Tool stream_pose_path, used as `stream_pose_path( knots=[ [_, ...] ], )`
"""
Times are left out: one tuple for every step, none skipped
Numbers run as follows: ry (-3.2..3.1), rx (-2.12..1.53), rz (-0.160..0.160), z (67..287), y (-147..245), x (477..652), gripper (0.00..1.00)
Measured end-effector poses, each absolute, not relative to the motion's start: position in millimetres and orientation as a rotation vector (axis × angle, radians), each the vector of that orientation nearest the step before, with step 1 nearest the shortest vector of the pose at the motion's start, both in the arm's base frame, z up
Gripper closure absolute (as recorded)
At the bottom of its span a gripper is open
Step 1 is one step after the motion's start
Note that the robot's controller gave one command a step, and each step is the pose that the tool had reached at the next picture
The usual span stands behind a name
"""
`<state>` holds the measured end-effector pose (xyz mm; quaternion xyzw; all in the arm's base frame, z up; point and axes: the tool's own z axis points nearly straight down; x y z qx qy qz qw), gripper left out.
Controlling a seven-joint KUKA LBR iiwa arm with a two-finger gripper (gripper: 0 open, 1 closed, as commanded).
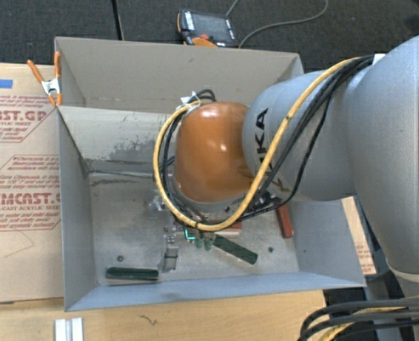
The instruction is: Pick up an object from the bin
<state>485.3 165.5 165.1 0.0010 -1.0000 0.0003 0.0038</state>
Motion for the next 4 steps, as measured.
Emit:
stream_pose_path(
  knots=[
    [-3.11, 0.436, -0.003, 111, 228, 503.6, 0.0],
    [-3.118, 0.394, -0.004, 138, 249, 478.9, 0.0],
    [-2.99, 0.991, -0.002, 70, 239, 483.4, 0.0],
    [-2.983, 0.988, -0.003, 70, 239, 481.1, 1.0]
  ],
)
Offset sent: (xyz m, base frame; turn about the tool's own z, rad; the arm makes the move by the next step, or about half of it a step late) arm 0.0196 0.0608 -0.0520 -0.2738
